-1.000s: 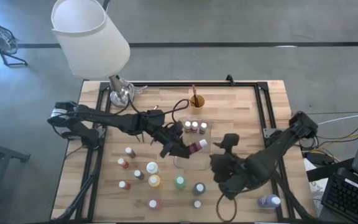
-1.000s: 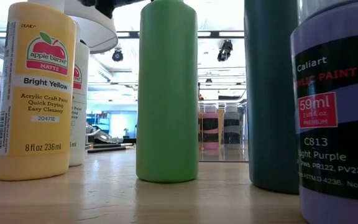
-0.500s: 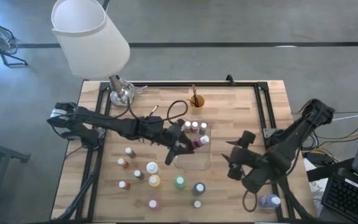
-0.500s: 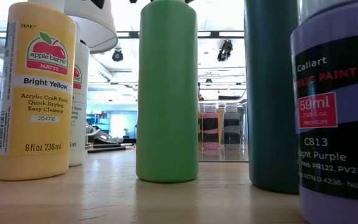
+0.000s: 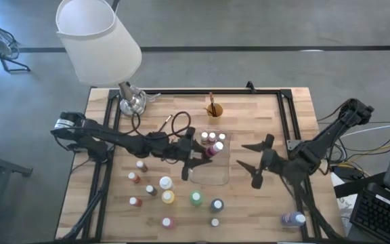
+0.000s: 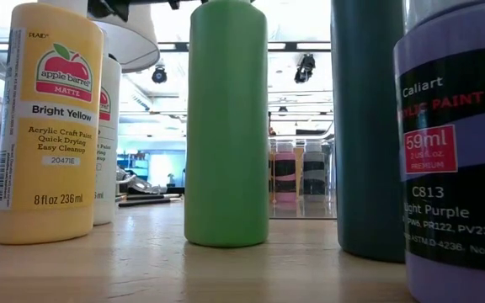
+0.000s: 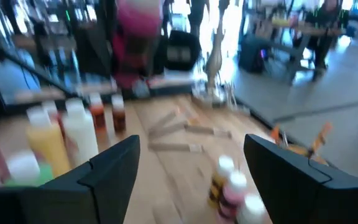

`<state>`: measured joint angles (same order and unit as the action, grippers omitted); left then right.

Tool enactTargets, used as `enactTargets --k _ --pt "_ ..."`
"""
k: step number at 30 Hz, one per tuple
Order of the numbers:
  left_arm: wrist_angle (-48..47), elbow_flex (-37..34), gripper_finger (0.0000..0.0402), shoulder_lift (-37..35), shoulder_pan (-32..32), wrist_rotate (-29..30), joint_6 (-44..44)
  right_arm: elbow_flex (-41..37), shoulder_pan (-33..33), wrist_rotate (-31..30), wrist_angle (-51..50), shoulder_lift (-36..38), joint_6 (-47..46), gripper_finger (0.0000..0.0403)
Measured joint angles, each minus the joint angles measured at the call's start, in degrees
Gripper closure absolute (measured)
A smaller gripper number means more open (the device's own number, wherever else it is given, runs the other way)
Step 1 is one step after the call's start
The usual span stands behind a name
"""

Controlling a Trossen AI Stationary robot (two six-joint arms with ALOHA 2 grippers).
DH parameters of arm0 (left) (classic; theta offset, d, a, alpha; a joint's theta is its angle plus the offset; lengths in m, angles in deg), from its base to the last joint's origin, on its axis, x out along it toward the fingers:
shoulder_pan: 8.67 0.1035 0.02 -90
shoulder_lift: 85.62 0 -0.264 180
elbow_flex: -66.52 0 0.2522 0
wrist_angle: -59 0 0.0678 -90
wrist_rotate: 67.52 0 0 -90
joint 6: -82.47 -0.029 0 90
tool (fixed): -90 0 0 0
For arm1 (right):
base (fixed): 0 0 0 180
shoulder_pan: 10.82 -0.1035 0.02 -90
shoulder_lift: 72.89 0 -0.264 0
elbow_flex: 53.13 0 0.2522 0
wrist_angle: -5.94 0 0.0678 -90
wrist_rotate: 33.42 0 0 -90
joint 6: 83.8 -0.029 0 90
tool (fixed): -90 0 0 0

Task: Pick & Place Paint Supplies
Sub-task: Put the small purple paint bottle into the transparent bin

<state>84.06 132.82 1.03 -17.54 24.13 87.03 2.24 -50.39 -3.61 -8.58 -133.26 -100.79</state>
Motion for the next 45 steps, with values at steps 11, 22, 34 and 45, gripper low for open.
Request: enactTargets --k 11,22,34,45 --pt "3.4 -2.2 0.0259 0.0 0.0 0.0 -4.1 -1.7 6.6 15.6 21.6 0.6 13.4 0.0112" --pt "1.0 -2.2 0.0259 0.0 0.1 0.0 -4.6 4.1 10.7 23.8 17.1 -1.4 14.0 0.0139" --pt "-1.1 -2.1 0.0259 0.0 0.1 -0.1 -3.7 15.2 12.9 24.2 -3.5 -3.6 6.4 0.0112" --pt "-1.2 -1.2 0.0259 0.0 0.2 -0.1 -3.9 16.6 14.3 24.3 -1.7 -8.2 8.1 0.0097"
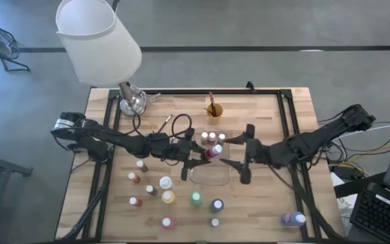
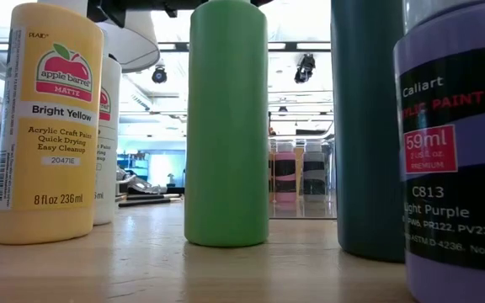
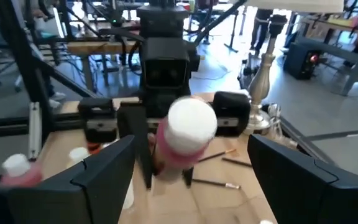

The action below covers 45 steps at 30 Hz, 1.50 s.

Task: Pick & Place Paint Supplies
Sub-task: Put the small purple paint bottle into the transparent bin

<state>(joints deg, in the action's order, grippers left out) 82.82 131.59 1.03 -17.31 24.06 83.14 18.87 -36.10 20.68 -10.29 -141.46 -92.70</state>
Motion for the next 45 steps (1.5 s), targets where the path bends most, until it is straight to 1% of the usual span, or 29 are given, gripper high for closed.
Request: enactTargets --k 3,8,13,19,27,32,41,45 --pt "-0.1 0.2 0.0259 0.0 0.0 0.0 0.0 2.2 0.4 -0.3 -0.1 -2.5 1.6 0.0105" --pt "-0.7 0.1 0.0259 0.0 0.0 0.0 0.0 5.6 0.4 -0.1 -0.6 -5.2 3.4 0.0130" --pt "-0.7 0.1 0.0259 0.0 0.0 -0.1 0.0 8.2 0.5 -0.2 -5.8 -6.0 1.8 0.0163" --pt "-0.7 0.1 0.0259 0.0 0.0 -0.4 -0.8 8.5 0.7 -0.2 -7.2 -6.2 0.5 0.0197" --pt "-0.9 0.1 0.0259 0.0 0.0 -0.5 -3.7 8.2 1.1 -0.1 -7.6 -5.8 -0.5 0.0220" --pt "-0.9 0.1 0.0259 0.0 0.0 -0.4 -4.0 8.2 1.1 -0.1 -7.9 -5.8 -0.5 0.0237" --pt "-0.9 0.1 0.0259 0.0 0.0 -0.3 -4.9 8.2 1.1 0.1 -7.9 -5.8 -0.6 0.0279" --pt "-0.9 0.1 0.0259 0.0 0.0 -0.3 -5.1 8.2 1.1 0.1 -8.0 -5.8 -0.6 0.0284"
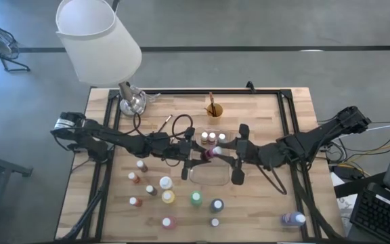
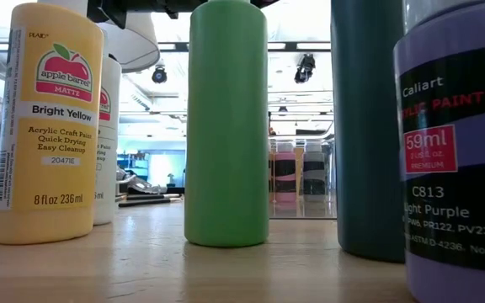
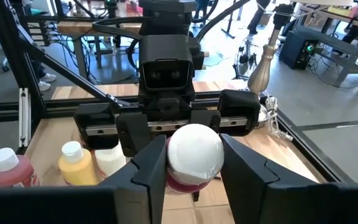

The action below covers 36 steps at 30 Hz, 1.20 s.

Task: Pick & Place Paint Supplies
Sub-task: Put the small purple paint bottle into the transparent bin

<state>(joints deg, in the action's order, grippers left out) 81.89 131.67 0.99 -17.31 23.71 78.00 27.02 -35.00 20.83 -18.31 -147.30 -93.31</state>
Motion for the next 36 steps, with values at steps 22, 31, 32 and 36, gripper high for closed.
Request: enactTargets --k 22,31,32,36 --pt "-10.5 2.5 0.0133 -1.7 -0.1 10.4 5.3 -0.1 2.8 -0.6 -6.6 2.3 -2.2 0.0285" --pt "-21.0 1.5 0.0135 -8.9 -0.1 17.1 4.5 -2.8 9.6 0.1 -15.9 1.4 -10.4 0.0279" --pt "-20.9 1.0 0.0136 -9.5 -0.1 17.4 4.5 -3.7 10.4 0.6 -15.8 1.4 -10.7 0.0279" --pt "-19.4 -2.0 0.0138 -11.2 -0.2 19.5 4.5 -8.3 12.5 1.5 -13.0 1.4 -11.4 0.0288"
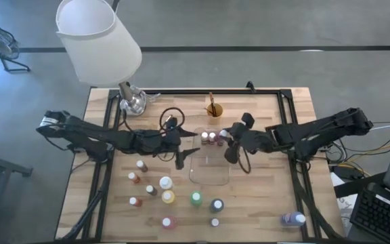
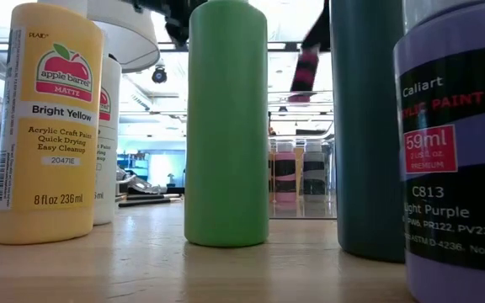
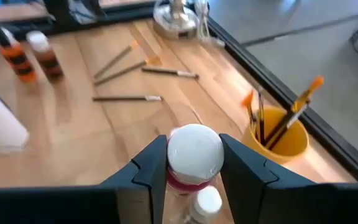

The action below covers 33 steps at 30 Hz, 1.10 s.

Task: Pick & Place Paint Supplies
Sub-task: Put the small purple paint bottle into the transparent bin

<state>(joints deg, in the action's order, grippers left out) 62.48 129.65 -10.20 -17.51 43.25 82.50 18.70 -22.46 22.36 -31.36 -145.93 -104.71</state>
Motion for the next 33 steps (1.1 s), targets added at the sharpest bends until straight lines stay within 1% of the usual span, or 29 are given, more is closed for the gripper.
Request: enactTargets --k 2,9,15,20,23,27,33 --pt "2.2 -2.1 0.0138 -0.3 0.0 0.9 0.0 -2.4 0.6 1.1 2.3 0.0 0.1 0.0288" --pt "11.5 -7.6 0.0138 -0.4 0.1 1.1 0.6 -10.1 3.1 7.0 12.3 -0.1 0.3 0.0281" --pt "13.2 -8.5 0.0138 -0.4 0.1 1.2 0.7 -13.8 3.9 8.1 15.7 -1.0 0.4 0.0289" --pt "13.2 -8.5 0.0138 -0.4 0.1 1.2 0.7 -13.7 3.8 9.7 17.9 -6.6 2.4 0.0286" --pt "13.2 -8.5 0.0138 -0.4 0.1 1.2 0.7 -12.4 4.4 9.5 18.4 -10.7 4.4 0.0286" --pt "12.7 -8.5 0.0138 -0.4 0.1 1.2 0.7 -9.9 4.9 9.1 16.4 -14.9 5.9 0.0289" --pt "12.7 -8.5 0.0138 -0.4 0.1 1.2 0.6 -6.9 6.3 8.5 14.0 -18.6 6.9 0.0284"
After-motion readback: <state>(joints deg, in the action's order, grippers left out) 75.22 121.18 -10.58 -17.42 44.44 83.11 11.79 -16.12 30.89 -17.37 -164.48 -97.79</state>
